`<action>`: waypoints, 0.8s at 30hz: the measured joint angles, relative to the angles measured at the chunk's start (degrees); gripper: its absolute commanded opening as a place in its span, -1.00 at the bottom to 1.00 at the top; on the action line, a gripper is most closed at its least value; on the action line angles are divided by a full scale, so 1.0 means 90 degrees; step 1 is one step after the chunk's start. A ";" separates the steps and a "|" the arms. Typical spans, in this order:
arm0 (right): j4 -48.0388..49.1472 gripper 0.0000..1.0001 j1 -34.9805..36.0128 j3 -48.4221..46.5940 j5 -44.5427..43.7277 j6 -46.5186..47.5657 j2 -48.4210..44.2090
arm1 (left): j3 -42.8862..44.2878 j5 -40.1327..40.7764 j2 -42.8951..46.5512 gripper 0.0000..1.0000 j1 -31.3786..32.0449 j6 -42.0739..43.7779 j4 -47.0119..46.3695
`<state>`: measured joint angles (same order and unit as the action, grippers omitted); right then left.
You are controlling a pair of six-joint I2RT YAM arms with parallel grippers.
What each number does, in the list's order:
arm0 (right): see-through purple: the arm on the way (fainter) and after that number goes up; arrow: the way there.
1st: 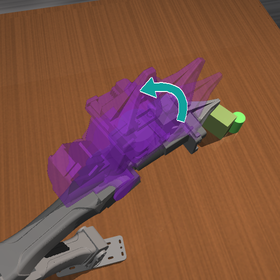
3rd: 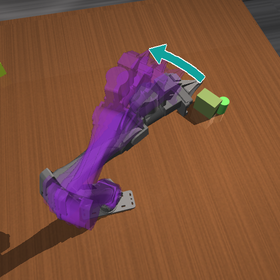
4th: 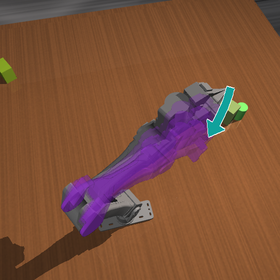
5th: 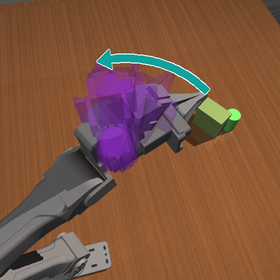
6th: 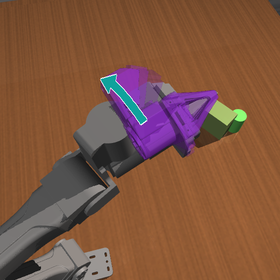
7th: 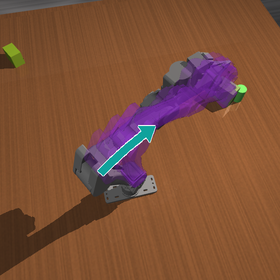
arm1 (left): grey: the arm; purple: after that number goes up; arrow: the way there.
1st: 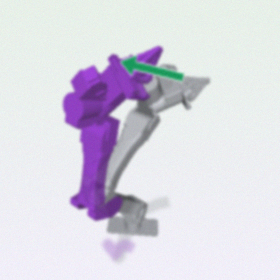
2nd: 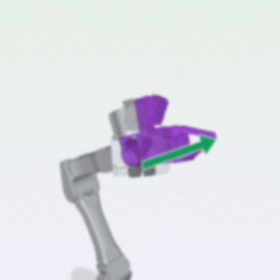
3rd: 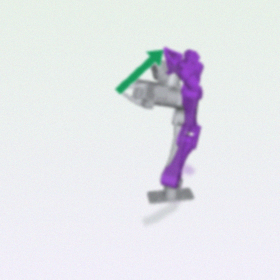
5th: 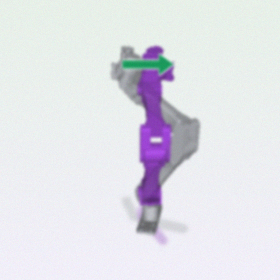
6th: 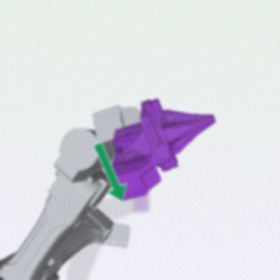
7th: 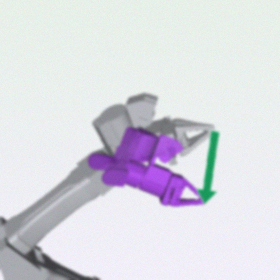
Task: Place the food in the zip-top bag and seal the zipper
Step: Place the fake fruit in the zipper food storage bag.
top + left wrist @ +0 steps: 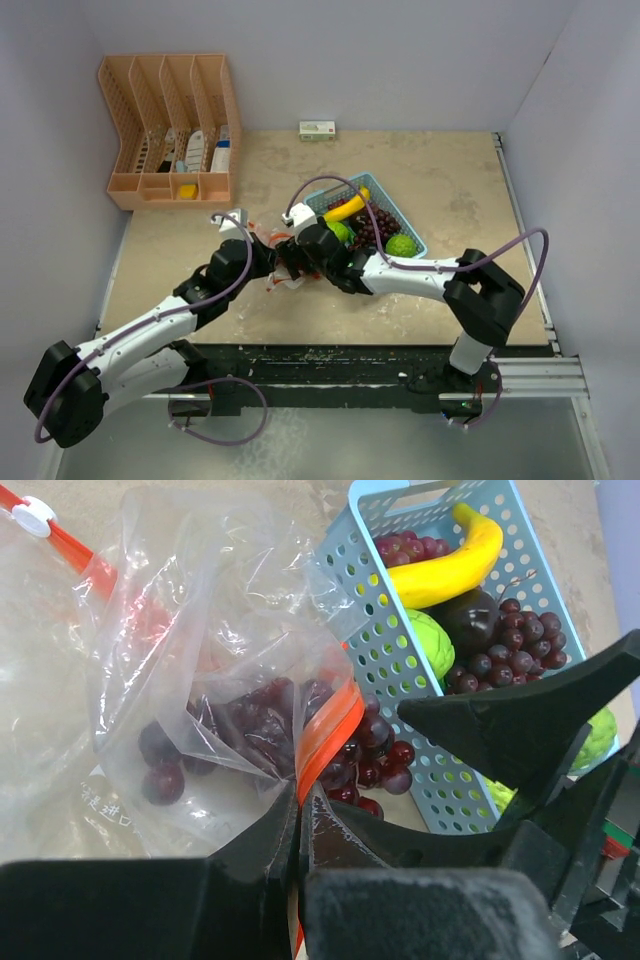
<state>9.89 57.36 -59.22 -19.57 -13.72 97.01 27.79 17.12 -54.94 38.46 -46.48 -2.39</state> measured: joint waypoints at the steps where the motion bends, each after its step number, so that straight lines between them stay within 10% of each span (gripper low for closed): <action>1: 0.0129 0.68 -0.0012 0.0000 0.0063 0.0053 0.0053 | -0.0010 0.0000 0.0000 -1.00 0.0000 0.0000 0.0005; 9: 0.0517 0.54 -0.0051 0.0075 0.0146 0.0163 0.0675 | -0.0114 0.0000 0.0240 -1.00 -0.0002 0.0002 0.0155; 19: 0.0607 -0.99 -0.0061 0.0097 0.0294 -0.0102 0.0631 | -0.0199 0.0027 0.0544 -1.00 0.0000 0.0000 0.0328; 24: 0.0454 -1.00 -0.0061 -0.0005 0.0488 -0.0529 0.0374 | -0.0304 0.0024 0.0483 -1.00 0.0000 -0.0007 0.0304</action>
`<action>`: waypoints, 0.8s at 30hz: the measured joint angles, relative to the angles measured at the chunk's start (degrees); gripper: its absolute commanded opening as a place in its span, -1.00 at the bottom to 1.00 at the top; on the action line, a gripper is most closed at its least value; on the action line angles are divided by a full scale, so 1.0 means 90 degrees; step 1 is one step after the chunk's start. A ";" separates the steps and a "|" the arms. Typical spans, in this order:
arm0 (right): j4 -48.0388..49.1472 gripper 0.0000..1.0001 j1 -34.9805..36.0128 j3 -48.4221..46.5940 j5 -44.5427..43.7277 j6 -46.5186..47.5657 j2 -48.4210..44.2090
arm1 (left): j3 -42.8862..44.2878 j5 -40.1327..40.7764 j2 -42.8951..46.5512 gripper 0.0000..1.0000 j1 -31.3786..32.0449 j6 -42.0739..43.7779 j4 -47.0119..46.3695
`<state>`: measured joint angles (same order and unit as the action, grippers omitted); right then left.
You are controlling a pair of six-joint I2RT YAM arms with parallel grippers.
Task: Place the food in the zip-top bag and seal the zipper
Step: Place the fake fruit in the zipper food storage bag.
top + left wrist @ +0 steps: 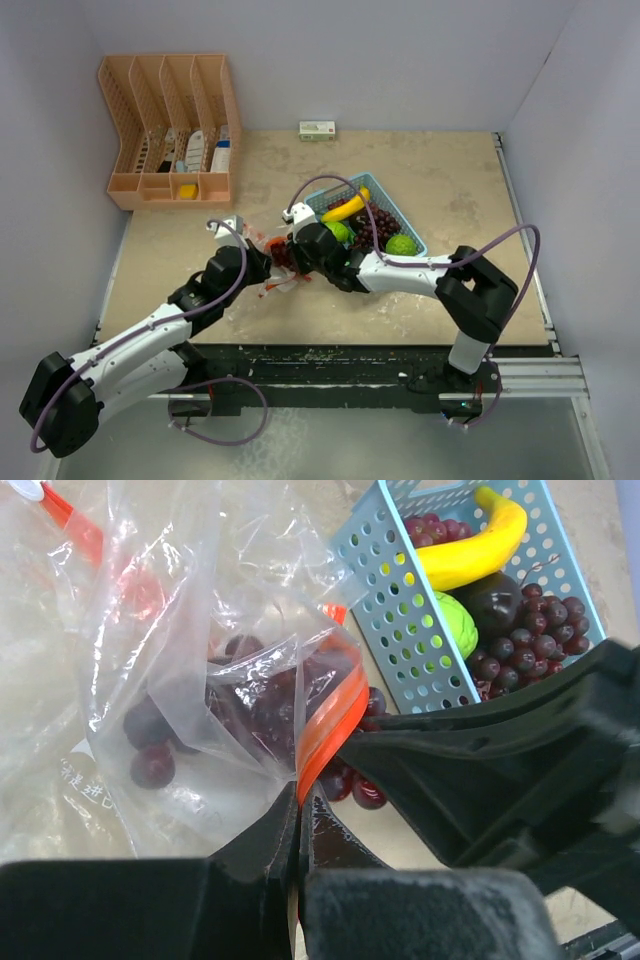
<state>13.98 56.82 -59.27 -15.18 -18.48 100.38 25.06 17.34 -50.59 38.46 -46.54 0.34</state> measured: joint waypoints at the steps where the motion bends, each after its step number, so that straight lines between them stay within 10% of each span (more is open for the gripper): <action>1: -0.0046 -1.00 0.0000 -0.0066 0.0073 -0.0100 -0.0041 | -0.0015 -0.0002 -0.0022 -1.00 0.0000 -0.0002 -0.0017; 24: 0.2200 -1.00 -0.0185 0.0143 0.1183 -0.2943 0.0619 | -0.0680 -0.0304 0.0313 -1.00 -0.0007 -0.0406 -0.0743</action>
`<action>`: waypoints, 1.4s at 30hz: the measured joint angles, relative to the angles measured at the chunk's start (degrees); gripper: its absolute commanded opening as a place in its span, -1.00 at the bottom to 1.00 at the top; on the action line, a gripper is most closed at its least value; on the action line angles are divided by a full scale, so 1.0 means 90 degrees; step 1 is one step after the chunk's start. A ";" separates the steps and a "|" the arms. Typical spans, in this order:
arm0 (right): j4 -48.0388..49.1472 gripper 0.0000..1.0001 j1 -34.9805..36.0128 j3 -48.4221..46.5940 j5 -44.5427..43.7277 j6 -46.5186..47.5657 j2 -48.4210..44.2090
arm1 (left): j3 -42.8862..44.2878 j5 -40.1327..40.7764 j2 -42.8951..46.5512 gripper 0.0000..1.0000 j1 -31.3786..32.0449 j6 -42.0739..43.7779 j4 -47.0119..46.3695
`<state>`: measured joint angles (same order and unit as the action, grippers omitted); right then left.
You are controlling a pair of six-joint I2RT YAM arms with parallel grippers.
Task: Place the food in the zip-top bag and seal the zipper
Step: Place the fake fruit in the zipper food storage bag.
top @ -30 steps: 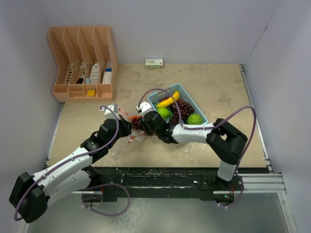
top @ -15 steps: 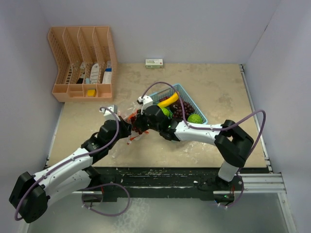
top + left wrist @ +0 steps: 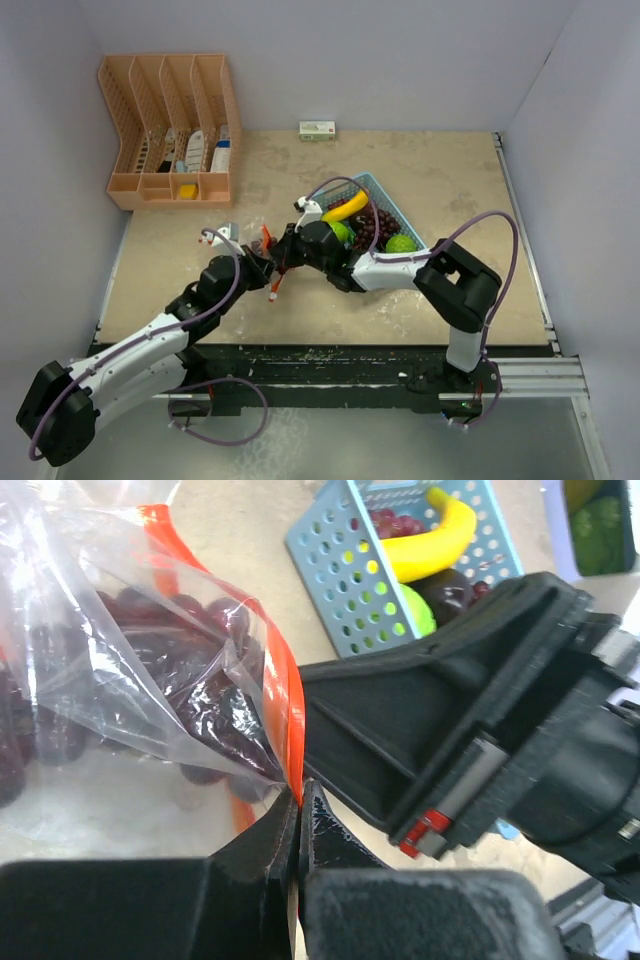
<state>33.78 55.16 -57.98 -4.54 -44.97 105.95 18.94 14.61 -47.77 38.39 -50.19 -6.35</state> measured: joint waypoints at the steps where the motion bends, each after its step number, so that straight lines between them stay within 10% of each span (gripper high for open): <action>1: -0.0024 -1.00 -0.0019 0.0000 -0.0049 -0.0010 -0.0005 | 0.0000 -0.0117 0.0078 -1.00 0.0000 -0.0034 -0.0017; 8: -0.0712 -1.00 -0.0019 -0.0090 -0.0435 0.0301 -0.0498 | 0.0015 -0.0848 0.0525 -1.00 0.0000 -0.0469 -0.0049; 14: -0.1627 0.11 -0.0010 -0.0117 -0.0554 0.0865 -0.1678 | 0.0015 -0.0940 0.1098 -1.00 0.0000 -0.0653 -0.0114; 20: -0.2086 0.57 -0.0010 0.0034 -0.0629 0.1294 -0.3082 | 0.0177 -0.0816 0.1100 -1.00 0.0002 -0.0690 0.0075; 42: -0.2778 0.60 -0.0010 0.1834 -0.0469 0.2254 -0.3342 | 0.0488 -0.0726 0.0675 -1.00 0.0005 -0.0680 0.0180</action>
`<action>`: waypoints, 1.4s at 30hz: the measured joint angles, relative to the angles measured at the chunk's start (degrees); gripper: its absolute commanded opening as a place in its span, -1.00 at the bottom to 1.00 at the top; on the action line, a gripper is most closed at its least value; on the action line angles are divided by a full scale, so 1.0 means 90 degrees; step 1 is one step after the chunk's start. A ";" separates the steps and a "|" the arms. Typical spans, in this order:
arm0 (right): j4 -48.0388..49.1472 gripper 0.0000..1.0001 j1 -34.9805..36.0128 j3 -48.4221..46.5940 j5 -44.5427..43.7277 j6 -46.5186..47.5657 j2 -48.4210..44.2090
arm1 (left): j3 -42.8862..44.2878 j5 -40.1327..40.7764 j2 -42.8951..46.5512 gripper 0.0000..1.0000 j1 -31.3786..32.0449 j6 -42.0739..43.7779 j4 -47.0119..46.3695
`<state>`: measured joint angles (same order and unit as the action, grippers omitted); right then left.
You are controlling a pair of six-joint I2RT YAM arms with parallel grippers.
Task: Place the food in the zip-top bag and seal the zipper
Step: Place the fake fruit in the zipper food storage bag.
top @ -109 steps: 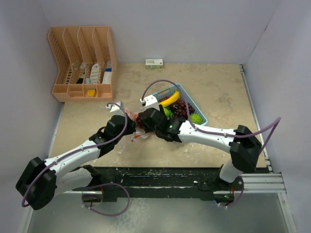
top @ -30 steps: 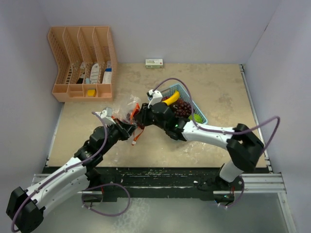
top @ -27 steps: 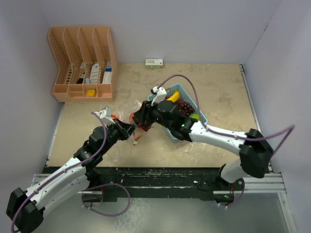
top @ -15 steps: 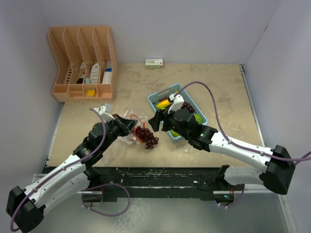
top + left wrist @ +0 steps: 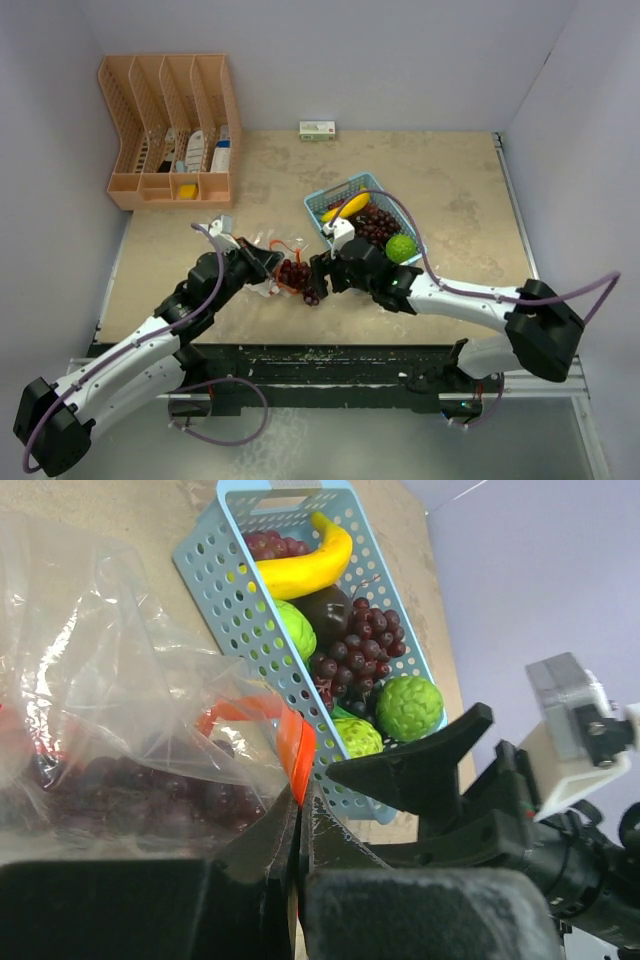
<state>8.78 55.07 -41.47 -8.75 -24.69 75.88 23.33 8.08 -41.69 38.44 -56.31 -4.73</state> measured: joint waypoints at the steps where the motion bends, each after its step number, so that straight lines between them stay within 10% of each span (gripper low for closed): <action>1: 0.0095 0.60 0.0000 -0.0022 0.0114 0.0117 0.0158 | 0.0000 -0.0005 0.0000 -1.00 0.0000 0.0017 0.0019; 14: 0.0801 0.55 0.0017 -0.0651 0.0763 0.0945 0.2159 | -0.0304 -0.0165 0.0117 -1.00 0.0000 0.0165 0.0449; 20: 0.0765 -0.75 0.0109 -0.0867 0.0573 0.0971 0.2662 | -0.0306 -0.0216 0.0180 -1.00 0.0000 0.0233 0.0517; 23: 0.0675 -1.00 0.0134 -0.0906 0.0313 0.0852 0.2528 | -0.0335 -0.0216 0.0228 -1.00 0.0000 0.0250 0.0554; 42: 0.0408 -1.00 0.0126 -0.2193 0.1292 -0.0527 0.2788 | -0.0685 -0.0590 0.0141 -1.00 -0.0005 0.0228 -0.0119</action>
<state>12.45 56.21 -61.21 2.87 -29.43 100.97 17.17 2.76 -40.42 38.39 -54.26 -5.80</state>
